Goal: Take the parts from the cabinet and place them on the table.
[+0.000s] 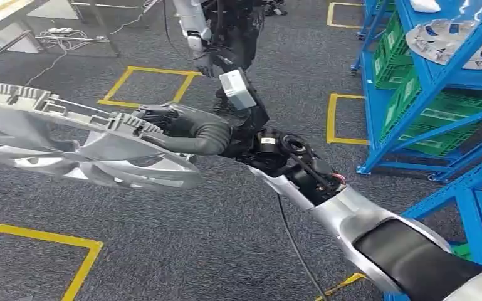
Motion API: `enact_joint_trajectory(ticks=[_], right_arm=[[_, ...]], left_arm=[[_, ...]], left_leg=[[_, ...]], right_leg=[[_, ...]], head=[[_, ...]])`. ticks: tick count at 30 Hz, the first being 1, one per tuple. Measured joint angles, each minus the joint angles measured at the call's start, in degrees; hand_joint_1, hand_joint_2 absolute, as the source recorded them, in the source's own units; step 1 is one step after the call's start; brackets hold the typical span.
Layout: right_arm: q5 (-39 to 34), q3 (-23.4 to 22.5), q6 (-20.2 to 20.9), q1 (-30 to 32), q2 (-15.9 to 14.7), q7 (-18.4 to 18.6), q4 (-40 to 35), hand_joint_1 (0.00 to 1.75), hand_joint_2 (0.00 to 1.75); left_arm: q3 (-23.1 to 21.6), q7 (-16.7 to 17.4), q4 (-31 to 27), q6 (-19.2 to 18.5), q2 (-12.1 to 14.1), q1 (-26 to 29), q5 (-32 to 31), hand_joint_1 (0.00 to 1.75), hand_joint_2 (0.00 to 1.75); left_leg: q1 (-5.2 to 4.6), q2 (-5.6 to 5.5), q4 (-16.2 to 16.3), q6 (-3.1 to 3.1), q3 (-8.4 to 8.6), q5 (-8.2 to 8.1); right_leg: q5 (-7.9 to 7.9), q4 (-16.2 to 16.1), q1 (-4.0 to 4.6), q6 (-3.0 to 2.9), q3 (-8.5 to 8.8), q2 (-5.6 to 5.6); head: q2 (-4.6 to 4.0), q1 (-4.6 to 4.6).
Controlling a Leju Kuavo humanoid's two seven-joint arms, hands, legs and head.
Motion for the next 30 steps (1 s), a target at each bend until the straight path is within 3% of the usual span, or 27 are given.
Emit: enact_joint_trajectory(ticks=[1,2,3,4,7,8,9,11,12,13,14,16,17,18,21,22,23,24,25,27,28,29,30], right_arm=[[0.0,0.0,0.0,-0.1,0.0,0.0,0.0,1.75,1.75],[0.0,0.0,0.0,-0.1,0.0,0.0,0.0,1.75,1.75],[0.0,-0.1,0.1,-0.2,0.0,-0.1,0.0,1.75,1.75],[0.0,0.0,0.1,-0.2,0.0,0.0,0.1,1.75,1.75],[0.0,0.0,0.2,-0.2,0.0,0.0,0.1,1.75,1.75],[0.0,0.0,0.2,-0.2,0.0,0.0,0.1,1.75,1.75],[0.0,0.0,0.3,-0.3,0.0,0.0,0.1,1.75,1.75],[0.0,0.0,0.3,-0.2,0.0,0.0,0.4,1.75,1.75],[0.0,0.0,0.3,-0.1,0.0,0.0,0.6,1.75,1.75],[0.0,0.0,0.3,0.0,0.0,0.0,0.7,1.75,1.75],[0.0,0.0,0.3,0.0,0.0,0.0,0.8,1.75,1.75],[0.0,0.0,0.3,-0.1,-0.1,-0.1,0.9,1.75,1.75],[0.0,0.0,0.3,-0.1,-0.1,-0.1,0.9,1.75,1.75],[0.0,0.0,0.3,-0.1,-0.1,-0.2,0.9,1.75,1.75],[0.1,0.0,0.0,0.0,-0.1,-0.2,0.9,1.75,1.75],[0.2,0.0,-0.2,0.0,-0.1,-0.2,0.9,1.75,1.75],[0.5,0.0,-0.3,0.0,-0.1,-0.2,0.9,1.75,1.75],[0.5,0.0,-0.3,-0.1,-0.1,-0.2,0.9,1.75,1.75],[0.5,-0.1,-0.4,0.0,-0.1,-0.3,0.9,1.75,1.75],[0.6,-0.1,-0.5,0.3,-0.2,-0.2,0.9,1.75,1.75],[0.6,-0.1,-0.6,0.5,-0.2,-0.2,0.9,1.75,1.75],[0.6,-0.1,-0.6,0.6,-0.2,-0.2,0.9,1.75,1.75],[0.6,-0.1,-0.6,0.7,-0.2,-0.2,0.9,1.75,1.75]], left_arm=[[0.0,0.0,0.0,0.0,0.1,0.0,0.0,0.0,1.75],[0.0,0.0,0.0,0.0,0.1,-0.1,0.0,0.0,1.75],[0.0,0.0,0.0,0.0,0.1,-0.2,0.0,0.0,1.75],[0.0,0.0,0.0,0.0,0.1,-0.2,0.0,0.0,1.75],[0.0,0.0,0.0,0.0,0.1,0.0,0.0,0.0,1.75],[0.0,0.0,0.0,0.0,0.1,-0.1,0.0,0.0,1.75],[0.0,0.0,0.0,0.0,0.1,-0.2,0.0,0.0,1.75],[0.0,0.0,0.0,0.0,0.1,-0.2,0.0,0.0,1.75],[0.0,0.0,0.0,0.0,0.1,-0.2,0.0,0.0,1.75],[0.0,0.0,0.0,0.0,0.0,-0.1,0.0,0.0,1.75],[0.0,0.0,0.0,0.0,0.0,-0.1,0.0,0.0,1.75],[0.0,0.0,0.0,0.0,0.0,-0.2,0.0,0.0,1.75],[0.0,0.0,0.0,0.0,0.0,-0.2,0.0,0.0,1.75],[0.0,0.0,0.0,0.1,-0.2,-0.2,-0.1,0.0,1.75],[0.0,0.0,0.0,0.2,-0.2,0.1,-0.4,0.0,1.75],[0.0,0.0,0.0,0.2,-0.2,0.1,-0.5,0.0,1.75],[0.0,0.0,0.0,0.2,-0.2,0.1,-0.5,0.0,1.75],[0.0,0.0,0.0,0.2,-0.2,0.0,-0.6,0.0,1.75],[0.0,0.0,0.0,0.2,-0.1,-0.2,-0.6,0.0,1.75],[0.0,0.0,0.0,0.3,-0.1,-0.2,-0.8,0.0,1.75],[0.0,0.0,0.0,0.3,-0.1,-0.1,-0.9,0.0,1.75],[0.0,0.1,0.0,0.3,-0.1,-0.1,-0.9,0.0,1.75],[0.0,0.1,0.0,0.3,-0.1,-0.1,-0.9,0.0,1.75]], left_leg=[[0.14,0.87,-5.9,-0.19,3.3,2.36],[0.14,2.77,-10.0,-0.25,5.38,2.62],[-0.33,1.7,-10.0,0.7,5.54,2.81],[-0.33,1.32,-9.9,1.38,5.43,2.69],[-0.36,0.47,-10.0,2.62,5.48,2.73],[-0.28,0.25,-10.0,2.9,5.53,2.76],[-0.28,0.03,-10.0,3.24,5.54,2.77],[-0.49,-0.49,-10.0,3.59,5.53,2.73],[-0.61,-0.9,-10.0,3.6,5.53,2.72],[-0.67,-1.35,-10.0,3.6,5.55,2.72],[-0.73,-1.78,-9.9,3.6,5.58,2.72],[-0.75,-2.76,-9.9,3.57,5.75,2.71],[-0.68,-3.11,-10.0,3.51,5.73,2.71],[-0.98,-3.39,-9.8,3.21,5.42,2.79],[-0.51,-4.28,-10.2,2.25,4.92,3.34],[-0.81,-4.6,-10.3,1.77,4.92,3.52],[-0.59,-3.19,-9.4,1.8,4.53,2.51],[-0.75,-1.67,-6.8,1.73,3.27,0.57],[-0.68,-1.1,-2.1,1.52,1.16,-1.78],[-0.63,-0.91,6.9,1.11,-3.09,-5.08],[-0.53,-0.79,8.6,0.93,-3.97,-5.01],[-0.34,-0.56,7.1,0.75,-3.31,-3.64],[-0.13,-0.2,3.0,0.58,-1.23,-1.36]], right_leg=[[-0.29,0.4,-0.1,0.39,0.0,-0.3],[-0.64,0.8,0.11,0.83,-0.09,-0.55],[-0.95,1.2,0.44,1.2,-0.32,-0.69],[-0.97,1.1,0.44,1.36,-0.2,-0.82],[-1.55,1.4,0.17,2.3,-0.01,-1.3],[-2.88,3.1,-0.11,2.65,-0.91,0.14],[-4.98,6.5,-0.1,2.78,-2.32,1.03],[-9.38,16.8,-0.12,2.9,-6.96,1.73],[-10.34,20.6,-0.11,2.87,-8.87,1.8],[-9.74,21.1,-0.11,2.76,-9.35,1.86],[-7.97,19.0,-0.1,2.51,-8.57,1.93],[-2.09,8.6,-0.01,1.72,-4.1,2.6],[-0.15,4.0,0.08,1.32,-2.21,3.95],[-0.61,2.7,0.08,1.15,-1.53,5.11],[-0.92,1.9,0.43,1.05,-1.01,4.23],[-0.43,1.1,-0.04,0.59,-0.75,3.85],[-0.06,0.5,-0.14,0.48,-0.35,3.28],[0.09,0.4,-0.14,0.12,-0.4,3.04],[0.12,0.4,-0.12,0.0,-0.44,2.61],[0.08,0.4,-0.08,-0.06,-0.47,1.73],[0.06,0.4,-0.08,-0.04,-0.47,1.33],[0.03,0.4,-0.11,0.01,-0.46,0.95],[-0.06,0.5,-0.13,0.13,-0.45,0.64]], head=[[0.0,-0.07],[0.0,-0.26],[0.0,-0.49],[0.0,-0.11],[0.0,0.41],[0.0,0.54],[0.0,0.85],[0.0,1.55],[0.0,1.68],[0.0,1.79],[0.0,1.95],[0.0,2.36],[0.0,2.51],[0.0,2.27],[0.0,2.63],[0.0,2.52],[0.0,2.34],[0.0,1.9],[0.0,1.29],[0.0,0.79],[0.0,0.37],[0.0,0.11],[0.0,-0.02]])
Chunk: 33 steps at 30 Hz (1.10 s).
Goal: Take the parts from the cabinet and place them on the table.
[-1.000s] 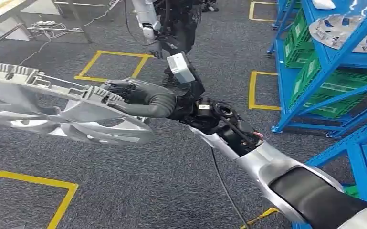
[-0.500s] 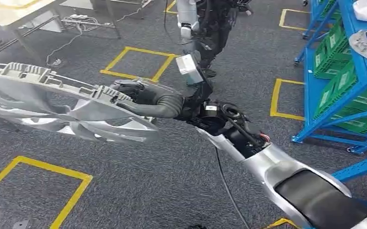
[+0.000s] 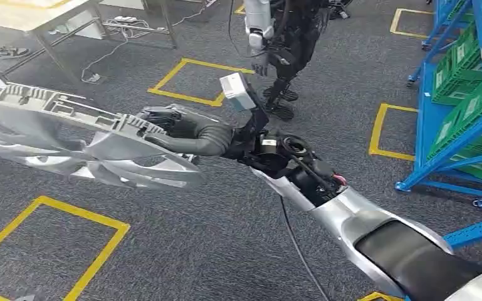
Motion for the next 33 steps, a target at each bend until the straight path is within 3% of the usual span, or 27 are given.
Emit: enact_joint_trajectory(ticks=[1,2,3,4,7,8,9,11,12,13,14,15,17,18,21,22,23,24,25,27,28,29,30,32,33], right_arm=[[0.0,0.0,0.0,0.0,0.0,0.0,0.0,1.75,1.75],[0.0,0.0,0.0,-0.1,0.0,0.0,0.0,1.75,1.75],[0.0,0.0,0.0,-0.1,0.0,0.0,-0.1,1.75,1.75],[0.0,0.0,-0.2,-0.2,-0.1,0.0,-0.1,1.75,1.75],[0.0,0.0,-0.5,0.0,-0.2,0.2,-0.1,1.75,1.75],[0.0,-0.1,-0.8,0.1,-0.2,0.3,-0.4,1.75,1.75],[0.0,-0.1,-1.0,0.3,-0.4,0.6,-0.7,1.75,1.75],[-0.3,-0.2,-1.4,1.3,-1.0,1.2,-1.6,1.75,1.75],[-0.5,-0.2,-1.5,1.9,-1.4,1.5,-2.0,1.75,1.75],[-0.6,-0.2,-1.5,2.5,-1.6,1.6,-2.2,1.75,1.75],[-0.7,-0.3,-1.6,2.9,-1.9,1.8,-2.5,1.75,1.75],[-0.7,-0.3,-1.9,3.1,-2.0,2.2,-2.7,1.75,1.75],[-1.3,-0.3,-2.3,3.2,-2.4,3.0,-3.6,1.75,1.75],[-1.6,-0.3,-2.5,3.2,-2.5,3.2,-4.0,1.75,1.75],[-2.4,-0.4,-2.8,3.3,-2.8,3.5,-5.1,1.75,1.75],[-2.4,-0.4,-3.0,3.3,-2.8,3.8,-5.4,1.75,1.75],[-2.6,-0.4,-3.2,3.3,-2.8,4.1,-5.8,1.75,1.75],[-2.7,-0.4,-3.2,3.3,-2.8,4.2,-6.0,1.75,1.75],[-3.0,-0.4,-3.3,3.2,-2.8,4.2,-6.3,1.75,1.75],[-3.1,-0.4,-3.3,3.3,-2.9,4.2,-6.5,1.75,1.75],[-3.1,-0.3,-3.3,3.4,-2.9,4.2,-6.5,1.75,1.75],[-3.1,-0.3,-3.3,3.4,-2.9,4.2,-6.5,1.75,1.75],[-3.1,-0.2,-3.3,3.4,-2.9,4.2,-6.5,1.75,1.75],[-3.1,-0.1,-3.2,3.4,-2.9,4.1,-6.7,1.75,1.75],[-3.1,-0.1,-3.1,3.3,-2.9,4.0,-6.8,1.75,1.75]], left_arm=[[0.0,0.0,0.0,0.0,0.1,-0.1,0.0,0.0,1.75],[0.0,0.0,0.0,0.0,0.1,-0.1,0.0,0.0,1.75],[0.0,0.0,0.0,0.0,0.0,-0.3,0.0,0.0,1.75],[0.0,0.0,0.0,0.0,0.0,-0.3,0.0,0.0,1.75],[0.0,0.1,0.0,0.0,-0.2,-0.3,-0.4,0.0,1.75],[0.0,0.1,0.0,0.0,-0.2,-0.2,-0.5,0.0,1.75],[0.0,0.1,0.0,0.1,-0.2,-0.3,-0.6,0.0,1.75],[0.0,0.1,0.0,0.3,-0.2,-0.4,-0.8,0.0,1.75],[0.0,0.1,0.0,0.3,-0.2,-0.4,-0.9,0.0,1.75],[0.0,0.1,0.0,0.3,-0.2,-0.3,-1.0,0.0,1.75],[0.0,0.1,0.0,0.3,-0.3,-0.3,-1.0,0.0,1.75],[0.0,0.1,0.0,0.4,-0.4,-0.3,-1.0,0.0,1.75],[0.0,0.1,0.0,0.3,-0.5,-0.4,-1.1,0.0,1.75],[0.0,0.1,0.0,0.3,-0.7,-0.4,-1.1,0.0,1.75],[0.0,0.1,0.0,0.2,-0.7,-0.3,-1.2,0.0,1.75],[0.0,0.1,0.0,0.2,-0.7,-0.2,-1.2,0.0,1.75],[0.0,0.1,0.0,0.1,-0.6,-0.2,-1.2,0.0,1.75],[0.0,0.1,0.0,0.1,-0.7,-0.2,-1.2,0.0,1.75],[0.0,0.1,0.0,0.1,-0.6,-0.2,-1.2,0.0,1.75],[0.0,0.1,0.0,0.2,-0.5,-0.3,-1.2,0.0,1.75],[0.0,0.1,0.0,0.1,-0.5,-0.3,-1.2,0.0,1.75],[0.0,0.1,0.0,0.1,-0.5,-0.2,-1.2,0.0,1.75],[0.0,0.1,0.0,0.2,-0.5,-0.2,-1.2,0.0,1.75],[0.0,0.1,0.0,0.2,-0.3,-0.2,-1.1,0.0,1.75],[0.0,0.1,0.0,0.2,-0.2,-0.2,-1.0,0.0,1.75]], left_leg=[[0.16,0.56,-5.3,-0.13,2.75,2.4],[0.27,1.98,-10.3,-0.27,5.5,4.35],[-0.17,3.12,-12.3,-0.1,6.62,3.56],[-0.14,2.04,-12.4,0.88,6.3,3.88],[-0.19,1.15,-12.2,1.84,6.17,3.78],[-0.02,0.92,-12.3,2.25,6.3,3.88],[-0.05,0.74,-12.3,2.61,6.32,3.88],[-0.16,0.15,-12.3,3.03,6.31,3.88],[-0.27,-0.19,-12.3,3.09,6.32,3.85],[-0.35,-0.55,-12.3,3.1,6.33,3.84],[-0.44,-1.04,-12.2,3.11,6.37,3.83],[-0.51,-1.44,-12.2,3.1,6.43,3.83],[-0.58,-2.22,-12.2,3.06,6.58,3.82],[-0.63,-2.39,-12.2,2.95,6.5,3.83],[-0.52,-3.26,-12.4,2.07,5.99,4.24],[-0.56,-3.62,-12.6,1.64,6.01,4.47],[-0.54,-3.65,-12.5,1.41,5.82,4.2],[-0.6,-2.19,-11.2,1.21,5.28,2.98],[-0.62,-1.28,-7.9,1.08,3.83,0.77],[-0.57,-0.75,2.1,0.71,-0.66,-3.48],[-0.53,-0.68,5.1,0.56,-2.08,-4.15],[-0.47,-0.53,5.4,0.48,-2.25,-3.54],[-0.41,-0.28,3.1,0.41,-1.12,-1.88],[-0.28,0.57,-6.8,0.4,3.96,2.73],[-0.28,2.28,-11.3,0.42,6.38,3.9]], right_leg=[[-0.17,0.2,-0.05,0.21,0.02,-0.27],[-0.45,0.6,0.0,0.56,0.0,-0.46],[-0.85,1.1,0.62,1.04,-0.36,-0.69],[-0.97,1.2,0.7,1.21,-0.36,-0.9],[-1.29,1.3,0.54,1.77,-0.15,-1.76],[-1.98,1.9,0.19,2.29,-0.48,-0.97],[-3.75,4.3,0.13,2.49,-1.53,0.14],[-8.51,14.3,0.16,2.71,-6.01,1.08],[-9.95,18.7,0.16,2.73,-8.08,1.19],[-10.2,21.0,0.16,2.7,-9.38,1.22],[-9.06,20.4,0.17,2.5,-9.34,1.28],[-6.75,17.1,0.17,2.16,-7.98,1.38],[-1.08,6.3,0.24,1.29,-3.2,2.61],[-0.78,3.0,0.26,0.95,-1.89,4.2],[-0.94,2.0,0.61,0.95,-0.93,3.69],[-0.74,1.7,0.64,0.63,-0.9,3.39],[-0.21,0.7,-0.03,0.3,-0.45,2.89],[0.04,0.4,0.07,0.14,-0.35,2.57],[0.14,0.4,0.07,-0.08,-0.45,2.26],[0.18,0.4,0.15,-0.15,-0.51,1.46],[0.14,0.4,0.15,-0.2,-0.53,1.02],[0.14,0.4,0.15,-0.2,-0.52,0.63],[0.11,0.4,0.15,-0.16,-0.52,0.29],[-0.02,0.6,0.13,0.05,-0.5,-0.32],[-0.24,0.9,0.32,0.39,-0.53,-0.51]], head=[[0.0,-0.07],[0.0,-0.15],[0.0,-0.59],[0.0,-0.37],[0.0,0.35],[0.0,0.5],[0.0,0.68],[0.0,1.38],[0.0,1.61],[0.0,1.77],[0.0,1.97],[0.0,2.21],[0.0,2.69],[0.0,2.75],[0.0,2.53],[0.0,2.54],[0.0,2.56],[0.0,2.4],[0.0,1.77],[0.0,1.01],[0.0,0.68],[0.0,0.39],[0.0,0.18],[0.0,-0.04],[0.0,-0.2]])
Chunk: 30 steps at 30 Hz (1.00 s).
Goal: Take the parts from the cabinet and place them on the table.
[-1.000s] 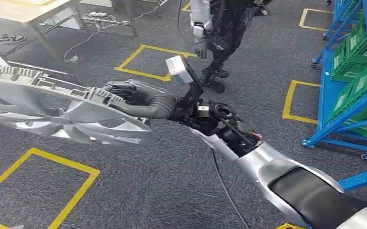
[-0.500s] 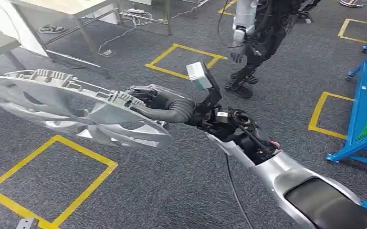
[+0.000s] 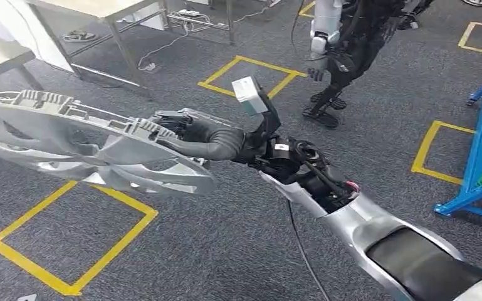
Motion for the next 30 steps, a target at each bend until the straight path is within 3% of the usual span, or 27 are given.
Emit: enact_joint_trajectory(ticks=[1,3,5,6,7,9,10,11,12,14,15,16,19,20,21,22,23,25,26,27,28,30], right_arm=[[0.0,0.0,0.1,-0.1,0.0,-0.2,-0.1,1.75,1.75],[0.1,0.1,0.3,-0.3,0.0,-0.3,-0.1,1.75,1.75],[0.1,0.1,0.5,-0.5,0.0,-0.6,-0.1,1.75,1.75],[0.2,0.1,0.6,-0.7,0.0,-0.7,-0.1,1.75,1.75],[0.2,0.1,0.8,-0.9,0.0,-0.8,0.0,1.75,1.75],[0.5,0.2,1.2,-1.0,0.0,-1.5,0.3,1.75,1.75],[1.0,0.2,1.4,-1.0,0.0,-2.0,0.5,1.75,1.75],[1.3,0.4,1.6,-1.0,0.0,-2.2,0.7,1.75,1.75],[1.5,0.5,1.8,-1.0,0.0,-2.5,1.0,1.75,1.75],[2.1,0.7,2.2,-1.5,0.1,-3.2,1.6,1.75,1.75],[2.3,0.9,2.5,-2.0,0.2,-3.5,1.9,1.75,1.75],[2.4,1.1,2.8,-2.5,0.2,-3.8,2.3,1.75,1.75],[2.4,1.4,2.9,-3.0,0.6,-4.1,3.0,1.75,1.75],[2.5,1.4,2.9,-3.1,0.8,-4.2,3.1,1.75,1.75],[2.8,1.5,2.9,-3.2,1.0,-4.2,3.4,1.75,1.75],[3.2,1.5,2.8,-3.4,1.2,-4.5,3.7,1.75,1.75],[3.4,1.6,2.8,-3.5,1.2,-5.2,4.0,1.75,1.75],[4.1,1.6,2.8,-3.5,1.4,-6.2,4.5,1.75,1.75],[4.4,1.6,2.8,-3.4,1.4,-6.5,4.9,1.75,1.75],[4.7,1.6,2.8,-3.3,1.5,-6.7,5.3,1.75,1.75],[5.1,1.6,2.8,-3.3,1.5,-7.0,5.5,1.75,1.75],[5.5,1.6,2.9,-3.4,1.6,-7.4,6.1,1.75,1.75]], left_arm=[[0.0,0.0,0.0,0.0,0.1,-0.2,0.0,0.0,1.75],[0.0,0.0,0.0,0.0,0.0,-0.1,0.2,0.0,1.75],[0.0,0.0,0.0,0.0,0.0,0.1,0.3,0.0,1.75],[0.0,0.0,0.0,0.0,0.0,0.1,0.3,0.0,1.75],[0.0,0.0,0.0,0.0,0.2,0.0,0.5,0.0,1.75],[0.0,0.0,0.0,-0.1,0.2,0.0,0.7,0.0,1.75],[0.0,0.2,0.0,-0.1,0.2,0.0,0.9,0.0,1.75],[0.0,0.2,0.0,-0.1,0.2,0.1,0.9,0.0,1.75],[0.0,0.2,0.0,-0.1,0.3,0.1,0.9,0.0,1.75],[0.0,0.2,0.0,-0.2,0.3,0.1,1.1,0.0,1.75],[0.0,0.3,0.0,-0.2,0.3,0.1,1.2,0.0,1.75],[0.0,0.3,0.0,-0.2,0.3,0.1,1.3,0.0,1.75],[0.0,0.4,0.0,-0.2,0.4,0.4,1.4,0.0,1.75],[0.0,0.4,0.0,-0.2,0.5,0.5,1.4,0.0,1.75],[0.0,0.5,0.0,-0.2,0.7,0.5,1.4,0.0,1.75],[0.0,0.6,0.0,-0.1,0.8,0.4,1.4,0.0,1.75],[0.0,0.6,0.0,-0.1,0.9,0.3,1.4,0.0,1.75],[0.0,0.8,0.0,0.1,0.9,0.3,1.3,0.0,1.75],[0.0,0.9,0.0,0.3,0.9,0.4,1.2,0.0,1.75],[0.0,0.9,0.0,0.4,0.8,0.4,1.2,0.0,1.75],[0.0,1.0,0.0,0.5,0.8,0.4,1.0,0.0,1.75],[0.0,1.0,0.0,0.6,1.0,0.2,1.0,0.0,1.75]], left_leg=[[-0.55,0.04,-1.2,0.5,0.45,-0.44],[-0.49,-0.78,-1.0,1.42,0.22,-0.42],[-0.42,-1.51,-1.3,2.24,0.34,-0.16],[-0.29,-1.77,-1.3,2.45,0.38,-0.11],[-0.24,-1.94,-1.3,2.85,0.37,-0.06],[-0.35,-2.53,-1.3,3.08,0.35,-0.06],[-0.41,-2.88,-1.3,3.09,0.35,-0.06],[-0.42,-3.35,-1.3,3.09,0.37,-0.06],[-0.43,-3.78,-1.3,3.09,0.41,-0.06],[-0.47,-4.75,-1.3,3.05,0.53,-0.04],[-0.43,-5.04,-1.3,3.02,0.51,-0.02],[-0.66,-5.3,-1.2,2.71,0.19,0.1],[-0.17,-6.2,-1.4,1.7,-0.38,0.72],[-0.46,-6.63,-1.5,1.29,-0.39,0.85],[-0.19,-5.82,-1.0,1.21,-0.63,0.16],[-0.41,-3.99,1.2,0.87,-1.69,-1.5],[-0.35,-3.25,5.3,0.7,-3.69,-3.8],[-0.31,-2.96,14.5,0.3,-7.97,-7.35],[-0.21,-2.86,16.9,0.14,-9.1,-7.52],[-0.09,-2.67,15.9,0.01,-8.71,-6.39],[0.04,-2.38,12.4,-0.09,-6.9,-4.3],[0.26,-1.08,1.7,-0.21,-1.19,0.2]], right_leg=[[-0.3,0.5,0.47,0.39,-0.34,-0.13],[-0.31,0.4,0.46,0.68,-0.2,-0.72],[-0.7,0.6,0.32,1.34,-0.1,-1.17],[-1.86,1.8,-0.02,1.73,-0.74,0.13],[-3.94,5.0,-0.06,1.96,-2.02,1.02],[-8.47,15.0,-0.15,2.26,-6.33,1.58],[-9.65,18.9,-0.15,2.3,-8.16,1.6],[-9.36,20.1,-0.14,2.29,-8.77,1.64],[-7.71,18.2,-0.14,2.09,-7.95,1.73],[-2.45,8.7,-0.09,1.37,-3.54,2.3],[-0.31,4.1,-0.04,0.89,-1.49,3.57],[-0.49,1.8,-0.02,0.46,-0.34,5.15],[-0.63,0.8,0.35,0.41,-0.06,4.12],[-0.36,0.2,0.03,0.04,0.15,3.7],[0.09,-0.5,-0.37,-0.1,0.56,3.0],[0.27,-0.8,-0.32,-0.47,0.61,2.8],[0.32,-0.8,-0.27,-0.64,0.47,2.37],[0.33,-0.8,-0.26,-0.67,0.4,1.52],[0.33,-0.7,-0.27,-0.68,0.39,1.08],[0.32,-0.7,-0.27,-0.66,0.39,0.67],[0.27,-0.7,-0.27,-0.59,0.39,0.34],[0.0,-0.3,-0.3,-0.17,0.41,-0.26]], head=[[0.0,-0.4],[0.0,0.53],[0.0,0.55],[0.0,0.63],[0.0,1.03],[0.0,1.77],[0.0,1.95],[0.0,2.03],[0.0,2.19],[0.0,2.64],[0.0,2.93],[0.0,2.73],[0.0,2.89],[0.0,2.86],[0.0,2.74],[0.0,2.27],[0.0,1.64],[0.0,1.05],[0.0,0.63],[0.0,0.35],[0.0,0.2],[0.0,0.04]])
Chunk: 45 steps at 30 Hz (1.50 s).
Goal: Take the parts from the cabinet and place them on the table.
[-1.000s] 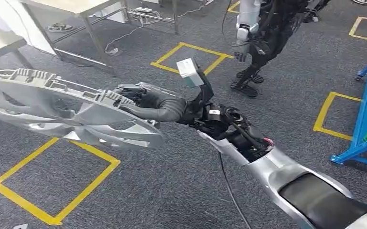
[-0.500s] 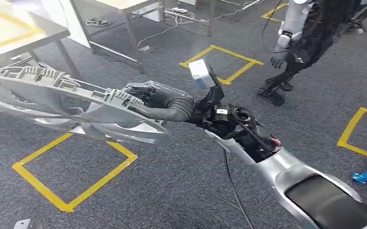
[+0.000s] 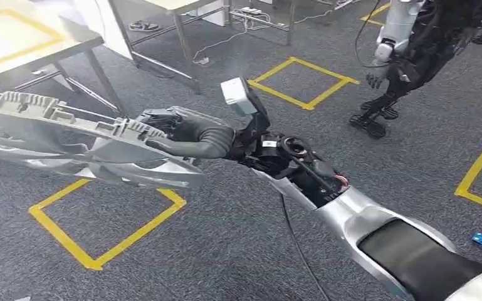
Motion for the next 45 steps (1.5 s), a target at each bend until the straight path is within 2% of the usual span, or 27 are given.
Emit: enact_joint_trajectory(ticks=[1,2,5,6,7,9,11,13,15,16,17,20,21,22,25,27,28,30,31,32,33,36,37,39,41,43,45], right_arm=[[0.1,0.0,0.0,-0.1,0.0,-0.2,0.2,1.75,1.75],[0.2,-0.1,0.0,-0.3,0.0,-0.5,0.4,1.75,1.75],[0.7,-0.1,0.0,-0.3,0.1,-0.6,1.0,1.75,1.75],[0.7,-0.3,-0.1,-0.2,0.1,-0.3,1.0,1.75,1.75],[0.6,-0.4,-0.2,-0.1,0.0,0.2,1.0,1.75,1.75],[-0.4,-1.0,-0.2,0.6,-0.5,1.8,0.7,1.75,1.75],[-1.4,-1.6,-0.3,1.9,-1.1,2.8,0.0,1.75,1.75],[-1.6,-1.8,-0.4,2.5,-1.6,3.3,-0.4,1.75,1.75],[-1.7,-2.1,-0.6,2.6,-1.9,3.8,-0.9,1.75,1.75],[-2.1,-2.2,-0.8,2.6,-2.0,4.3,-1.4,1.75,1.75],[-2.8,-2.3,-1.1,2.6,-2.1,4.7,-1.7,1.75,1.75],[-3.7,-2.3,-1.7,2.8,-2.1,5.8,-2.4,1.75,1.75],[-3.9,-2.3,-2.0,2.7,-2.1,6.1,-2.9,1.75,1.75],[-4.1,-2.3,-2.2,2.8,-2.1,6.4,-3.0,1.75,1.75],[-5.1,-2.3,-2.2,2.9,-2.2,6.6,-3.7,1.75,1.75],[-5.3,-2.2,-2.1,3.1,-2.3,6.6,-3.7,1.75,1.75],[-5.3,-2.1,-2.0,3.2,-2.3,6.6,-3.7,1.75,1.75],[-5.3,-2.1,-1.9,3.2,-2.3,6.5,-3.8,1.75,1.75],[-5.3,-2.1,-1.7,3.1,-2.3,6.4,-3.8,1.75,1.75],[-5.2,-2.1,-1.5,3.0,-2.3,6.1,-3.8,1.75,1.75],[-5.0,-2.0,-1.4,2.9,-2.3,5.9,-3.8,1.75,1.75],[-3.9,-1.9,-0.9,2.6,-2.3,4.6,-3.7,1.75,1.75],[-3.6,-1.8,-0.8,2.5,-2.3,4.3,-3.7,1.75,1.75],[-3.1,-1.6,-0.4,2.2,-2.3,3.7,-3.5,1.75,1.75],[-2.6,-1.5,0.0,2.1,-2.3,3.0,-2.9,1.75,1.75],[-2.1,-1.2,0.1,1.9,-2.1,2.4,-2.3,1.75,1.75],[-1.9,-1.1,0.1,1.5,-1.9,2.4,-1.9,1.75,1.75]], left_arm=[[0.0,0.1,0.0,0.0,-0.1,-0.2,-0.1,0.0,1.75],[0.0,0.2,0.0,0.0,0.0,-0.4,-0.2,0.0,1.75],[0.0,0.5,0.0,0.0,-0.2,-0.4,-0.5,0.0,1.75],[0.0,0.6,0.0,0.1,-0.3,-0.4,-0.7,0.0,1.75],[0.0,0.6,0.0,0.2,-0.3,-0.6,-0.9,0.0,1.75],[0.0,0.8,0.0,0.7,-0.6,-0.8,-1.2,0.0,1.75],[-0.1,0.9,0.0,0.8,-0.9,-0.9,-1.3,0.0,1.75],[-0.1,1.0,0.0,0.9,-1.2,-0.9,-1.4,0.0,1.75],[-0.2,0.9,0.0,0.9,-1.4,-1.0,-1.4,0.0,1.75],[-0.3,0.7,0.0,0.8,-1.6,-1.1,-1.4,0.0,1.75],[-0.3,0.5,0.0,0.7,-1.7,-1.2,-1.4,0.0,1.75],[-0.3,0.4,0.0,0.3,-1.7,-0.9,-1.4,0.0,1.75],[-0.3,0.3,0.0,0.0,-1.6,-1.0,-1.4,0.0,1.75],[-0.3,0.3,0.0,0.0,-1.7,-1.0,-1.4,0.0,1.75],[-0.3,0.3,0.0,0.0,-1.5,-1.0,-1.1,0.0,1.75],[-0.3,0.2,0.0,-0.1,-1.5,-0.7,-0.9,0.0,1.75],[-0.3,0.1,0.0,-0.1,-1.5,-0.7,-0.9,0.0,1.75],[-0.3,-0.2,0.0,0.0,-1.3,-0.7,-0.7,0.0,1.75],[-0.3,-0.3,0.0,0.0,-1.3,-0.7,-0.5,0.0,1.75],[-0.3,-0.3,0.0,0.0,-1.3,-0.8,-0.5,0.0,1.75],[-0.3,-0.4,0.0,0.0,-1.3,-0.8,-0.3,0.0,1.75],[-0.3,-0.5,0.0,0.0,-1.3,-0.5,0.0,0.0,1.75],[-0.3,-0.5,0.0,-0.1,-1.3,-0.5,0.1,0.0,1.75],[-0.3,-0.6,0.0,-0.2,-1.2,-0.5,0.3,0.0,1.75],[-0.3,-0.5,0.0,-0.2,-1.1,-0.4,0.5,0.0,1.75],[-0.3,-0.4,0.0,-0.2,-1.0,-0.2,0.5,0.0,1.75],[-0.3,-0.4,0.0,-0.2,-1.0,-0.1,0.5,0.0,1.75]], left_leg=[[-0.14,1.32,-2.7,0.05,1.29,-0.44],[-0.49,0.55,-3.0,0.91,1.32,-0.25],[-0.61,-0.32,-2.9,1.96,1.28,-0.32],[-0.32,-0.44,-3.1,2.45,1.43,-0.13],[-0.33,-0.54,-3.1,2.75,1.44,-0.15],[-0.4,-0.99,-3.1,3.17,1.43,-0.16],[-0.53,-1.65,-3.1,3.25,1.46,-0.2],[-0.63,-2.34,-3.1,3.25,1.52,-0.21],[-0.71,-2.9,-3.1,3.22,1.7,-0.23],[-0.61,-3.14,-3.1,3.14,1.66,-0.25],[-1.02,-3.38,-2.9,2.91,1.36,-0.21],[-0.58,-3.96,-3.3,1.93,1.03,0.38],[-0.84,-3.98,-3.2,1.61,0.95,0.09],[-0.66,-2.81,-2.1,1.37,0.47,-0.84],[-0.51,-1.74,10.7,0.58,-5.45,-7.19],[-0.39,-1.54,15.2,0.21,-7.63,-7.77],[-0.31,-1.36,13.3,0.11,-6.67,-6.24],[-0.16,-0.63,3.2,0.13,-1.46,-1.5],[-0.14,0.74,-1.5,0.18,1.16,-0.06],[-0.72,1.19,-3.0,0.48,1.81,-0.81],[-0.58,0.46,-2.9,1.25,1.63,-0.68],[-0.52,-0.41,-3.1,2.32,1.61,-0.52],[-0.35,-0.62,-3.1,2.58,1.68,-0.46],[-0.36,-1.05,-3.1,3.18,1.65,-0.41],[-0.43,-1.63,-3.1,3.24,1.65,-0.44],[-0.44,-2.43,-3.1,3.23,1.69,-0.45],[-0.44,-3.13,-3.1,3.19,1.83,-0.47]], right_leg=[[-0.24,0.3,0.38,0.39,-0.2,-0.17],[-0.43,0.7,0.59,0.67,-0.42,-0.31],[-0.53,0.5,0.51,1.26,-0.13,-1.03],[-1.12,0.9,0.27,1.75,-0.37,-0.54],[-2.7,3.0,0.1,2.03,-1.38,0.79],[-7.54,12.6,0.09,2.38,-5.55,1.79],[-9.61,20.2,0.09,2.44,-9.15,1.97],[-6.73,17.4,0.15,2.06,-8.36,2.11],[-1.5,7.9,0.23,1.33,-4.17,2.68],[0.29,2.6,0.26,0.74,-2.09,4.24],[0.09,1.4,0.26,0.6,-0.86,4.66],[-0.12,0.9,0.67,0.49,-0.82,3.98],[0.32,-0.1,-0.03,0.08,-0.35,3.49],[0.57,-0.4,0.01,-0.07,-0.16,3.18],[0.66,-0.4,0.02,-0.52,-0.33,2.26],[0.65,-0.4,0.02,-0.53,-0.35,1.59],[0.62,-0.3,0.01,-0.49,-0.35,1.3],[0.46,-0.1,-0.01,-0.25,-0.34,0.74],[0.25,0.1,0.09,0.08,-0.37,0.55],[-0.03,0.6,0.67,0.49,-0.71,0.46],[-0.05,0.6,0.69,0.61,-0.7,0.25],[-0.37,0.6,0.53,1.44,-0.45,-0.45],[-1.34,1.7,0.2,1.88,-1.06,0.54],[-6.22,10.1,0.13,2.25,-4.57,1.68],[-9.43,18.8,0.12,2.41,-8.45,1.82],[-7.88,19.1,0.13,2.27,-8.86,1.88],[-3.29,11.5,0.13,1.81,-5.56,2.2]], head=[[0.0,-0.15],[0.0,-0.35],[0.0,0.46],[0.0,0.46],[0.0,0.64],[0.0,1.33],[0.0,1.71],[0.0,2.19],[0.0,2.71],[0.0,2.97],[0.0,2.71],[0.0,2.78],[0.0,2.79],[0.0,2.66],[0.0,1.29],[0.0,0.55],[0.0,0.31],[0.0,0.0],[0.0,-0.09],[0.0,-0.39],[0.0,-0.06],[0.0,0.44],[0.0,0.52],[0.0,1.46],[0.0,1.82],[0.0,2.16],[0.0,2.64]])
